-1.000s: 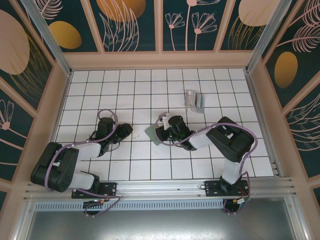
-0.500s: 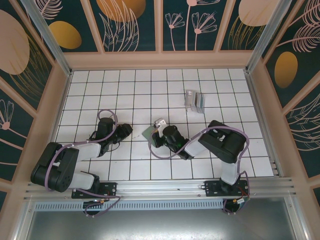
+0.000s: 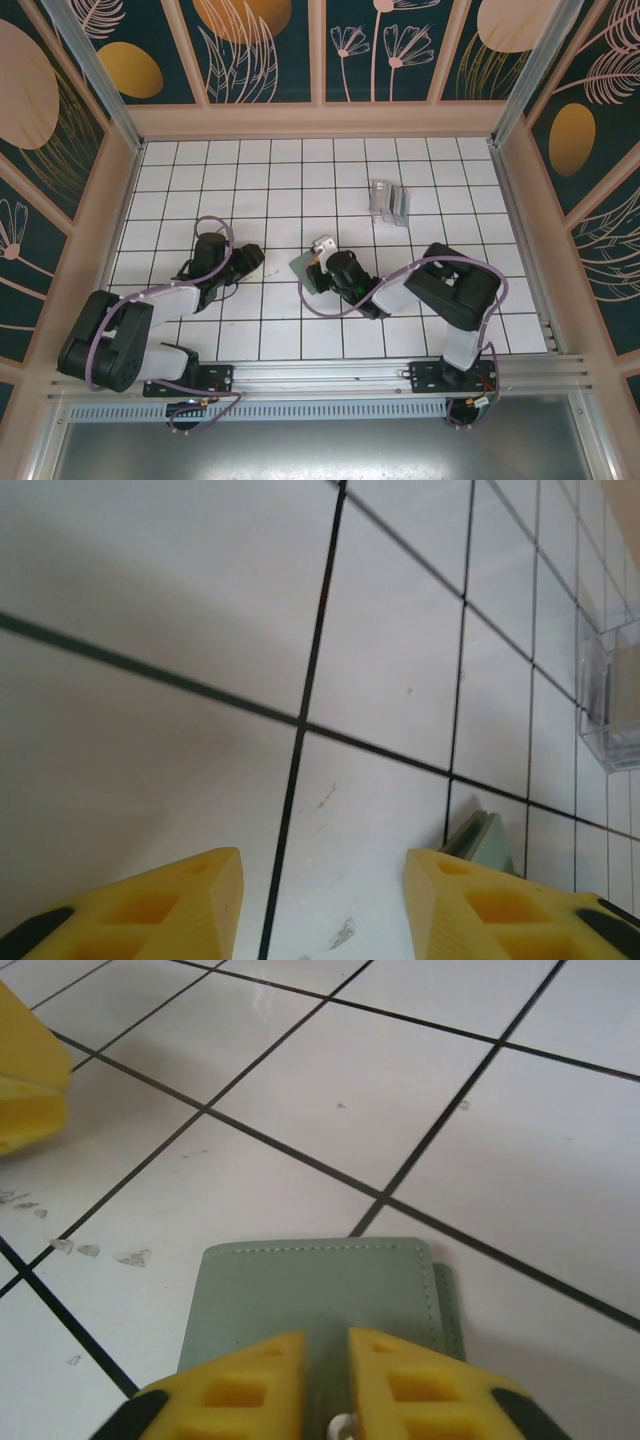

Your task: Put the credit cards into the card holder

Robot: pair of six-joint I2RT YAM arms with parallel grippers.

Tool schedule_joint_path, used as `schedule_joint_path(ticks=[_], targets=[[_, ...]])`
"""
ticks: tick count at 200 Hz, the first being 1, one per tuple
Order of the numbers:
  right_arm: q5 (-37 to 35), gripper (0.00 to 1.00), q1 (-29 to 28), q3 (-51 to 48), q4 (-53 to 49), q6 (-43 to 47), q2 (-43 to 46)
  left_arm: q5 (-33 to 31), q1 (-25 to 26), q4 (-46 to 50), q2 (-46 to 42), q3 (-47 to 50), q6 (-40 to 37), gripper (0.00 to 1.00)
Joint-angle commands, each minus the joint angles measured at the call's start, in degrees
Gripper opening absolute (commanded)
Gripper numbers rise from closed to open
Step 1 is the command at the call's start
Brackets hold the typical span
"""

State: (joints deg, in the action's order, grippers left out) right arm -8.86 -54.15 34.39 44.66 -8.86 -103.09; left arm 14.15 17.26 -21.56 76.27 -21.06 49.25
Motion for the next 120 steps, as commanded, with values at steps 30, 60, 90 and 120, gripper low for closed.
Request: schedule_joint_path(ticks=[30,60,90,120], targets=[[1.4,0.51,3.4,4.4,-11.2,2.2,15.6,-11.9,0.2,9.9,-9.3,-6.4,-8.3,0.72],[-3.6,0.56,5.5,-0.5,-13.0,2.6,31.0,-22.8,0.3,13.0,-13.2,-9.0,-12.4,0.99],[-8.4,0.99,10.0,-4.6,-17.8,5.8,48.1,-30.0,0.3,13.2,-15.7,-10.9,-18.7,0.99],[-15.8,0.99,16.2,-7.6,-21.5,6.8,59.2,-38.7,0.3,12.8,-17.4,-12.2,-26.0,0.99]])
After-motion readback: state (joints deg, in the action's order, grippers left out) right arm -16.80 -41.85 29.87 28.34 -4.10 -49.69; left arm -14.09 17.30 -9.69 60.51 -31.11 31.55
